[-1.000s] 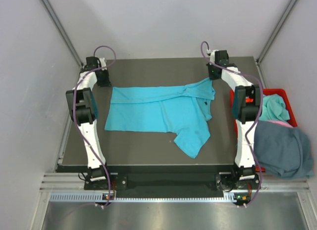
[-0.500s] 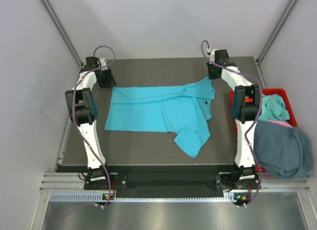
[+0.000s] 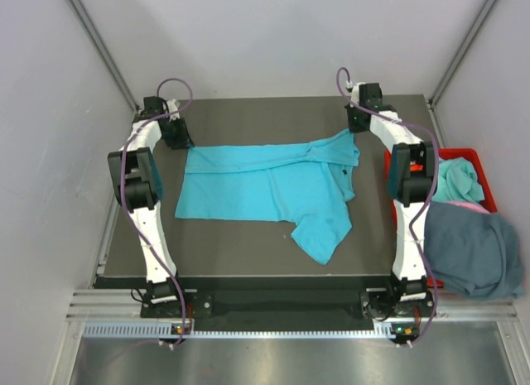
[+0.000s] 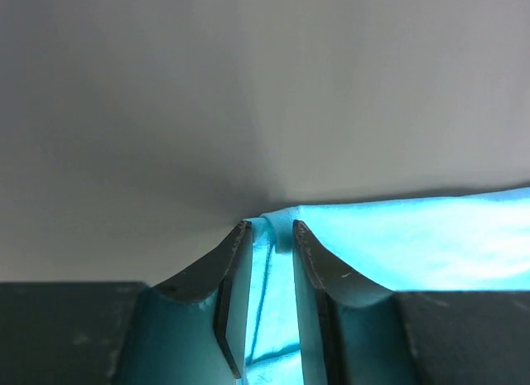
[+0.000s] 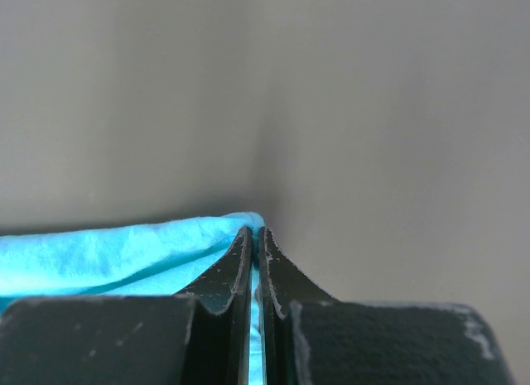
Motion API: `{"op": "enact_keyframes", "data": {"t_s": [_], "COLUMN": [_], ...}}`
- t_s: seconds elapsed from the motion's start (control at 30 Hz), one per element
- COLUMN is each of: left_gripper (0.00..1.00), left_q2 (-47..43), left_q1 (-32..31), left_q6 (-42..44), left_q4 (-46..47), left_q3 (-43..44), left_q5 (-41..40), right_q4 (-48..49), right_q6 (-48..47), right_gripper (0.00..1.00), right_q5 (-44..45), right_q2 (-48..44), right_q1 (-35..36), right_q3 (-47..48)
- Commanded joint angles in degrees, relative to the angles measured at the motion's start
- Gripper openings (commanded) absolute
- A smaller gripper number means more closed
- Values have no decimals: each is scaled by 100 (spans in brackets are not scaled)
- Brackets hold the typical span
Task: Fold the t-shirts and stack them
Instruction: Fold the tshirt
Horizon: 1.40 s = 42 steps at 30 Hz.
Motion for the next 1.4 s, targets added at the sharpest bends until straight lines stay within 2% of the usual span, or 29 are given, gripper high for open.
{"op": "enact_keyframes", "data": {"t_s": [0.0, 0.17, 0.2, 0.27, 0.5, 0.73, 0.9, 1.0, 1.07, 1.1, 1.13, 1.27, 1.37], "left_gripper": [31, 16, 9, 0, 0, 0, 0, 0, 14, 22, 33, 51, 53], "left_q2": [-210, -96, -34, -8, -16, 546, 740, 714, 556, 207, -49, -1768, -2588], "left_q1": [26, 35, 26, 26, 35, 26, 26, 26, 26, 35, 26, 35, 26], "left_q6": [-4, 31, 31, 22, -48, -57, -75, -22, -4, -13, -22, -180, -303], "left_q4": [-60, -165, -192, -201, 168, 28, 54, -24, -25, 45, 237, 1195, 1504], "left_q3": [81, 239, 266, 318, 389, 1407, 1672, 1672, 1436, 1261, 711, -979, -2000], "left_q5": [50, -12, -12, -29, -231, -328, -425, -303, -232, -249, -249, -232, 31], "right_q4": [56, 65, 56, 65, 82, -32, -76, -93, -128, -15, 90, 688, 759], "right_q6": [73, 90, 99, 90, 64, 108, 90, 64, 73, 81, 90, 99, 239], "right_gripper": [1, 1, 1, 1, 1, 2, 2, 6, 19, 25, 33, 41, 42], "right_q5": [-44, -70, -70, -70, -9, 9, 62, 27, 53, 62, 53, -35, -552], "right_q2": [-126, -91, -91, -99, 5, 375, 577, 551, 429, 167, -27, -1047, -1496], "right_q1": [-7, 2, 2, 2, 2, 11, 37, 63, 55, 72, 72, 134, 265], "right_q3": [208, 216, 216, 208, 356, 875, 1191, 1201, 1140, 913, 711, -362, -802]}}
